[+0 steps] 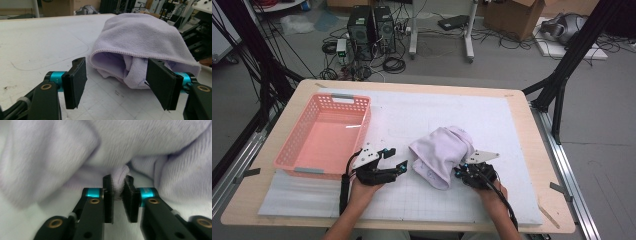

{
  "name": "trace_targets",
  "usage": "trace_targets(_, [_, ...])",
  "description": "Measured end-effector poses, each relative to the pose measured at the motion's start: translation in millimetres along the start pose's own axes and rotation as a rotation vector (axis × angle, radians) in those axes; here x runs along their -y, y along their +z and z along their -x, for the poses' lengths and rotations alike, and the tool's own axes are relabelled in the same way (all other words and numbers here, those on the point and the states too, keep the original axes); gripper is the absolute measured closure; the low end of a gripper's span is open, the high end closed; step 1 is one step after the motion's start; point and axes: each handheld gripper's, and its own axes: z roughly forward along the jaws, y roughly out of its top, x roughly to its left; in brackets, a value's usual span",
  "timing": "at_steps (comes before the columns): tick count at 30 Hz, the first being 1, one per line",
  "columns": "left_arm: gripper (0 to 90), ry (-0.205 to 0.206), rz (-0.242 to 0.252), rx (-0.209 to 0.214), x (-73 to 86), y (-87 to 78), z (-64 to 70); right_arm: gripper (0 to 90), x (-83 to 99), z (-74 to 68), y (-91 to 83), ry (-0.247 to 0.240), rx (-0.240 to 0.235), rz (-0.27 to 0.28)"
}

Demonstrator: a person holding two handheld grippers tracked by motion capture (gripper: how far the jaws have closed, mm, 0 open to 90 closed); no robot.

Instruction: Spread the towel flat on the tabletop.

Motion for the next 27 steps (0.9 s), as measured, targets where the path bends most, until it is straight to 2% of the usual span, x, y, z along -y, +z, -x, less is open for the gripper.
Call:
trace_targets(3, [34.1, 0.001, 0.001, -0.004, 0.1, -0.8, -0.9, 83.7, 9.4, -2.5, -18.0, -0.028, -0.03, -0.016])
trace_targets(5, [34.0, -0.004, -0.001, -0.006, 0.2, -1.3, -1.3, 83.6, 21.6, -4.2, -34.1, -0.03, -0.039, -0.013])
trace_targets(9, [34.0, -0.003, 0.0, -0.002, 0.3, -0.4, -0.4, 82.9, 52.1, -3.8, -62.9, -0.02, -0.003, -0.051])
trace_targets(11, [34.0, -0.003, -0.003, 0.001, 0.3, 0.6, 0.4, 75.8, 62.2, -1.6, -74.0, 0.006, 0.005, -0.045])
trace_targets(13, [34.0, -0.001, -0.003, 0.003, 0.3, 1.7, 1.5, 59.8, 65.2, -1.3, -82.8, 0.029, 0.031, -0.02])
trace_targets(15, [34.0, 0.003, -0.006, 0.003, 0.1, 2.1, 1.9, 50.5, 62.1, -0.6, -90.5, 0.047, 0.067, 0.036])
trace_targets(17, [34.0, 0.003, -0.005, 0.002, 0.4, 2.6, 1.7, 47.0, 53.7, -1.0, -97.5, 0.06, 0.081, 0.095])
trace_targets(19, [34.0, 0.002, -0.007, 0.001, 0.8, 3.1, 1.4, 44.4, 41.0, -3.1, -99.9, 0.044, 0.08, 0.141])
trace_targets(23, [34.1, 0.006, -0.008, 0.003, 0.9, 3.5, 1.5, 41.8, 8.6, -15.1, -86.8, -0.045, 0.033, 0.149])
trace_targets(25, [34.2, 0.009, -0.009, 0.003, 0.7, 3.0, 1.4, 40.9, -6.6, -22.7, -72.7, -0.093, -0.006, 0.134])
trace_targets(27, [34.3, 0.006, -0.009, 0.004, 0.7, 2.7, 1.2, 40.4, -18.3, -31.2, -55.8, -0.145, -0.033, 0.089])
